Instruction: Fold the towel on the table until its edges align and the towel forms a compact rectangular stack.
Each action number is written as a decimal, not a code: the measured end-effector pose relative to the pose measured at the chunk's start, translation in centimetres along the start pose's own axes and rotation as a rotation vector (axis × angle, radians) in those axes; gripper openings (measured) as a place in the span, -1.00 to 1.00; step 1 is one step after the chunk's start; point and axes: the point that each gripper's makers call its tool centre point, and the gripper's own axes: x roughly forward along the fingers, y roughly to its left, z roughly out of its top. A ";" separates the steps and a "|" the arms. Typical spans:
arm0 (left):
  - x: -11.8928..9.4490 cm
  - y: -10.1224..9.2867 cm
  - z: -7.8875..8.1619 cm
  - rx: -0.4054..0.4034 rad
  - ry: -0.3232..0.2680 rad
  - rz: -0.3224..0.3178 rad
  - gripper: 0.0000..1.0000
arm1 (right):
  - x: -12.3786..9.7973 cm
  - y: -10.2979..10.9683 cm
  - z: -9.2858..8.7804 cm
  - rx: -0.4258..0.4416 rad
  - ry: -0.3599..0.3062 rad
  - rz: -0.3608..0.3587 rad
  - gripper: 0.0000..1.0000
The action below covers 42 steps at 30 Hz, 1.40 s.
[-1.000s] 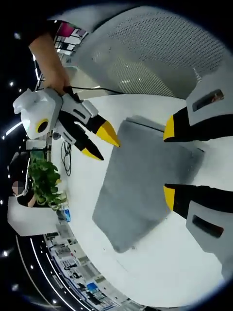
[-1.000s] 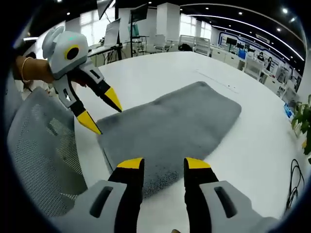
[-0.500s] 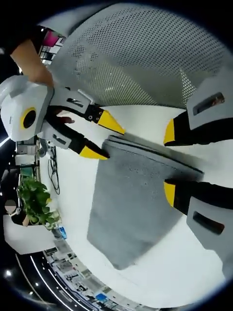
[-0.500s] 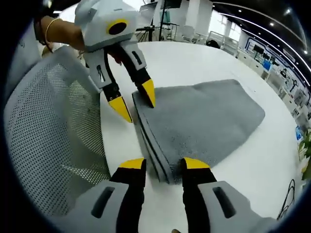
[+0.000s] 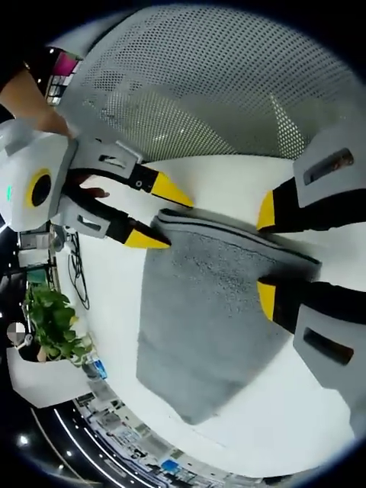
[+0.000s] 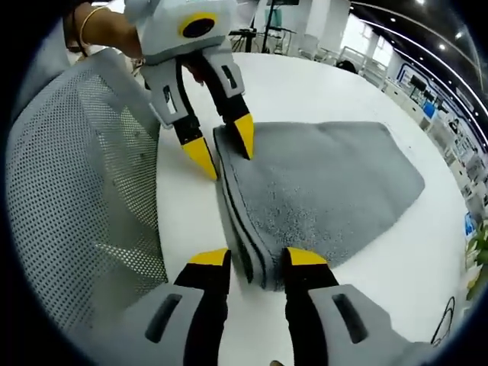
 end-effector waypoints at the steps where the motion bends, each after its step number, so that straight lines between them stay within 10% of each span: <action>1: 0.1 0.0 -0.1 0.015 0.004 0.003 -0.55 | 0.1 0.0 0.0 -0.011 0.004 -0.001 -0.48; 42: 0.5 1.0 0.3 0.034 0.006 0.060 -0.85 | 0.0 -1.4 0.1 0.047 -0.030 -0.015 -0.88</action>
